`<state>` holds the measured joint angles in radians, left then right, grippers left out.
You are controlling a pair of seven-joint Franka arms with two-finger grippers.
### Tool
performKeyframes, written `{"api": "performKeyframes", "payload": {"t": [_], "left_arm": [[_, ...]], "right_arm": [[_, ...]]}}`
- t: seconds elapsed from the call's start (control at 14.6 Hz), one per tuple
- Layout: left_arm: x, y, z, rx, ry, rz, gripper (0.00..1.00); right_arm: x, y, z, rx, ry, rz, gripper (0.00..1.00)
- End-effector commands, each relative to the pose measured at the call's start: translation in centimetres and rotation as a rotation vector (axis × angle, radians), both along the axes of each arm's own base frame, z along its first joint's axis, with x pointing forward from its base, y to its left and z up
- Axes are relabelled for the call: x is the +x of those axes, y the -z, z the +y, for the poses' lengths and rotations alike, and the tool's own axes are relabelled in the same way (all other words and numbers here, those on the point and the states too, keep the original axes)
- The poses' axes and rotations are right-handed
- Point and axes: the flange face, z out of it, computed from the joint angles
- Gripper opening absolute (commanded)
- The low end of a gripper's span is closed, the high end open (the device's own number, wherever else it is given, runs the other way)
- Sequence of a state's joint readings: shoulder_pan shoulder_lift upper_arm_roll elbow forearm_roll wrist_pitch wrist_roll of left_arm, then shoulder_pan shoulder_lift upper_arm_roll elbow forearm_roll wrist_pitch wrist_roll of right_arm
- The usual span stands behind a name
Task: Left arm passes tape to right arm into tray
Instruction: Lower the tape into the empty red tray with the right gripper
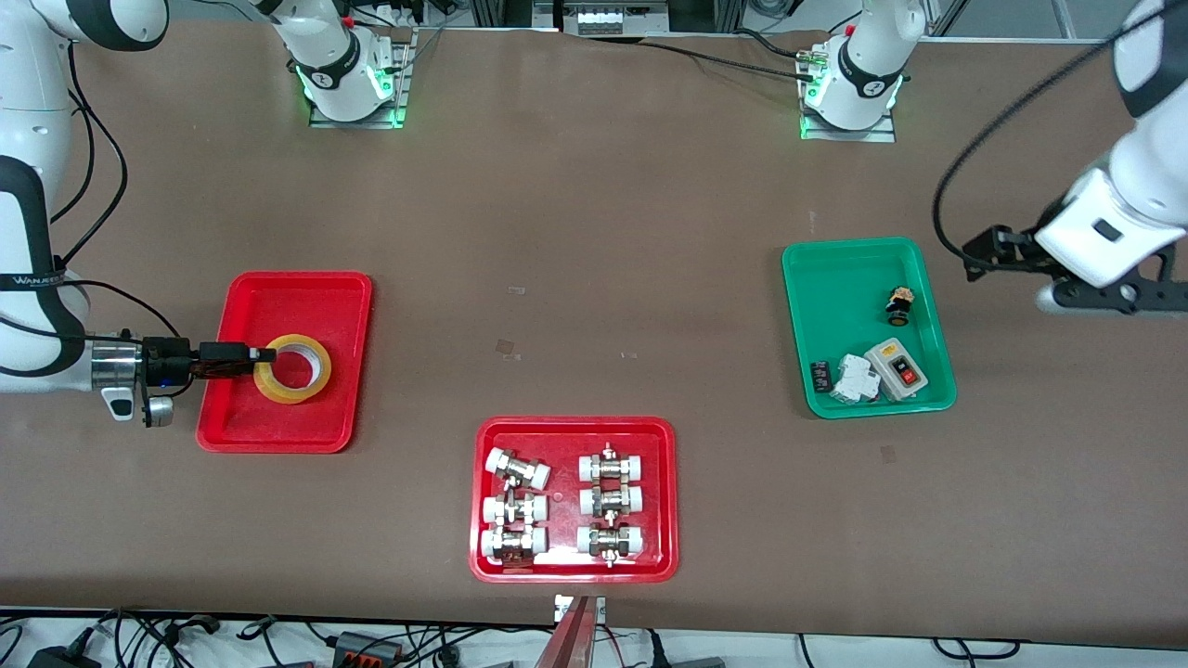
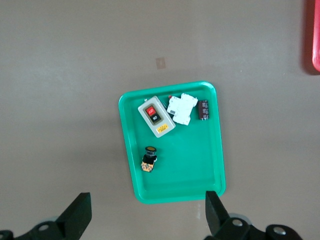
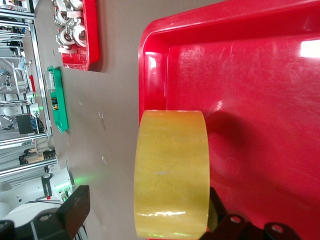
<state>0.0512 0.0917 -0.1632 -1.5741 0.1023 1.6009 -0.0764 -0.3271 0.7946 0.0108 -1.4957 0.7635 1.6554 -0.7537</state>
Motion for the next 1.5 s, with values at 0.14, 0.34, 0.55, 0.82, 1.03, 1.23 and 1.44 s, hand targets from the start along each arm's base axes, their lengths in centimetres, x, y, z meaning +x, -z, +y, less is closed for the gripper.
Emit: {"api": "performKeyframes", "payload": {"t": [0.14, 0.34, 0.55, 0.82, 1.03, 1.23, 1.44], "left_arm": [[-2.4, -0.7, 0.5, -0.019, -0.012, -0.037, 1.00], [-2.3, -0.8, 0.2, -0.109, -0.034, -0.030, 1.00], [-2.4, -0.7, -0.2, -0.106, -0.025, -0.024, 1.00], [-2.5, -0.7, -0.4, -0.106, -0.020, -0.023, 1.00], [-2.5, -0.7, -0.5, -0.102, -0.017, -0.022, 1.00], [-2.5, -0.7, -0.5, -0.104, -0.017, -0.019, 1.00], [-2.5, -0.7, -0.5, -0.104, -0.017, -0.019, 1.00]], "right_arm": [[0.0, 0.0, 0.6, -0.130, -0.091, -0.026, 1.00], [0.5, -0.6, 1.5, -0.211, -0.148, -0.042, 1.00], [1.8, -3.5, 3.5, -0.347, -0.256, -0.101, 1.00], [3.3, -8.0, 5.9, -0.557, -0.411, -0.207, 1.00], [3.4, -10.3, 6.2, -0.627, -0.352, -0.173, 1.00], [3.5, -19.0, 11.0, -0.796, -0.257, -0.156, 1.00], [1.6, -26.5, 13.0, -0.871, -0.057, -0.095, 1.00]]}}
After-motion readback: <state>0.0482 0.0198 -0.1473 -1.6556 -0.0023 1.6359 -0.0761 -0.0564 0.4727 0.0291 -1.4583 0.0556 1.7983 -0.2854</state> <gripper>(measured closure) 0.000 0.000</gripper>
